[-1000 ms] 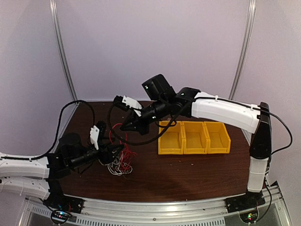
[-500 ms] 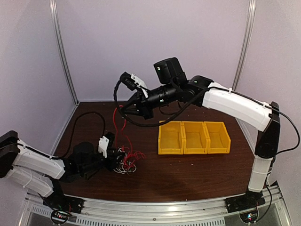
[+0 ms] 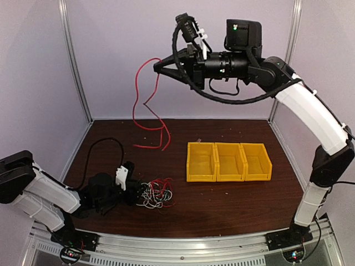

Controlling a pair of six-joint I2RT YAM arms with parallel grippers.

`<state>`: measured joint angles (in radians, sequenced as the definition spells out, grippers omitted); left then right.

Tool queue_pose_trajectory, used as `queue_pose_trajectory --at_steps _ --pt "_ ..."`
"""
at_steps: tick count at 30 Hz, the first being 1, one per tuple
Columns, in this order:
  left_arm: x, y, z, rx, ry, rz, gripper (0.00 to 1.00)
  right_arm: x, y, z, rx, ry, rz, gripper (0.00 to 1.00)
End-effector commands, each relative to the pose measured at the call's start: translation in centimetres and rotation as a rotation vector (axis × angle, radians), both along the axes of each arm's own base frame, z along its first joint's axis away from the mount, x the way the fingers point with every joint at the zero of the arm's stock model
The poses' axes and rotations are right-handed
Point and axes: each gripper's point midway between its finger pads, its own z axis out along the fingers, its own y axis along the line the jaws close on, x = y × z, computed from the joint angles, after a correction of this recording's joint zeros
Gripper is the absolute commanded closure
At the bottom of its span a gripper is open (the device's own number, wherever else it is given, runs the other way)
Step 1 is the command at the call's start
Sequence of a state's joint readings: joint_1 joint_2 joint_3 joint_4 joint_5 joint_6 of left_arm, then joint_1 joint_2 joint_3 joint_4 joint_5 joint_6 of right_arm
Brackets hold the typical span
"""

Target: Untangle the cables

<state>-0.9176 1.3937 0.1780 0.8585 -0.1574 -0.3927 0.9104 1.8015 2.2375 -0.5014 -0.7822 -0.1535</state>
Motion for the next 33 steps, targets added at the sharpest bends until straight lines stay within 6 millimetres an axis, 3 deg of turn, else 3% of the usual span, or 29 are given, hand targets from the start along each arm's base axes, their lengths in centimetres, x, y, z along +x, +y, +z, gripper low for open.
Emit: queue_pose_trajectory --at_steps 1,7,12,18,23,28,33 --pt "0.2 0.1 1.0 -0.047 -0.024 0.023 0.57 -1.3 -2.3 3.6 0.069 -0.045 0.015 1.0" --pt "-0.1 0.5 3.7 -0.099 -0.055 0.028 0.5 -0.5 -2.2 1.5 0.024 -0.045 -0.012 1.0" --pt "0.0 1.8 8.1 -0.126 -0.126 0.088 0.4 -0.1 -1.9 -1.4 -0.028 -0.018 -0.02 1.0" --pt "0.0 4.3 12.0 -0.125 -0.185 0.168 0.33 0.3 -2.1 -2.5 -0.05 -0.01 -0.034 1.0" --pt "0.0 4.7 14.1 -0.1 -0.206 0.177 0.3 0.9 -2.6 -4.0 -0.086 -0.009 -0.067 1.0" --pt "0.6 4.3 14.5 -0.066 -0.207 0.187 0.3 2.3 -4.1 -5.4 -0.11 0.01 -0.116 1.0" --pt "1.5 2.8 12.0 -0.008 -0.169 0.174 0.29 3.9 -6.9 -4.4 -0.095 0.002 -0.193 1.0"
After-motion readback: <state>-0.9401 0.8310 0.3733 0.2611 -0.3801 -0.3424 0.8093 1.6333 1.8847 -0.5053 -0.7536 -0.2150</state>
